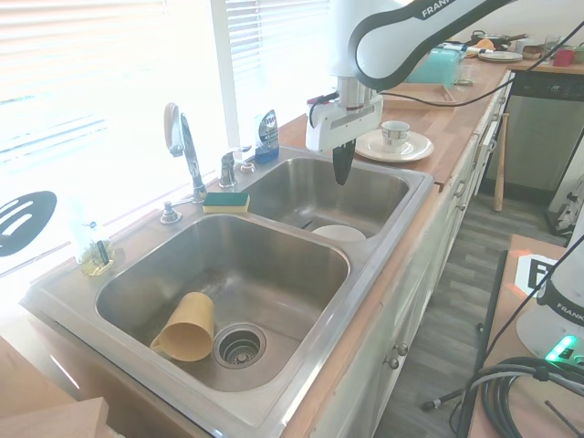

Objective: Turn off the faucet

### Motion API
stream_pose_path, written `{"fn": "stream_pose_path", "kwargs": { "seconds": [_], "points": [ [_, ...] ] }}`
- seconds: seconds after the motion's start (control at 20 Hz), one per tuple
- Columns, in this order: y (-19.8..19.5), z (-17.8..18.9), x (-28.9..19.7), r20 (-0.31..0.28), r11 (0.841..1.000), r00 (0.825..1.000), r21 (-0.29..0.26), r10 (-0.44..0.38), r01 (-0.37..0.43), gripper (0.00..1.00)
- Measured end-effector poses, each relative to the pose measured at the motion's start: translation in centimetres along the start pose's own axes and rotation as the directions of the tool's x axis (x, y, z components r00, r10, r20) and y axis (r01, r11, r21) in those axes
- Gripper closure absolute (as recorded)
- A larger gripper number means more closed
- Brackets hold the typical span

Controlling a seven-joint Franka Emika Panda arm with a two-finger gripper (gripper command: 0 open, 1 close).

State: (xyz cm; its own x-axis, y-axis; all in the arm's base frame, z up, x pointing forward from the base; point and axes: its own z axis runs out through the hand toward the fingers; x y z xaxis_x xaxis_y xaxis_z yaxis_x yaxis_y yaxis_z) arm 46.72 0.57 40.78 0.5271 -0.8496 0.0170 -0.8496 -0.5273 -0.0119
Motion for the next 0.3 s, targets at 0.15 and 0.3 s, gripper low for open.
{"fn": "stream_pose_path", "kwargs": {
  "seconds": [0.15,0.3],
  "points": [
    [0.37,0.30,-0.22,0.001,1.000,1.000,0.001,0.000,0.000,0.00],
    [0.47,0.42,-0.18,0.003,1.000,1.000,0.000,0.003,-0.003,0.00]
  ]
}}
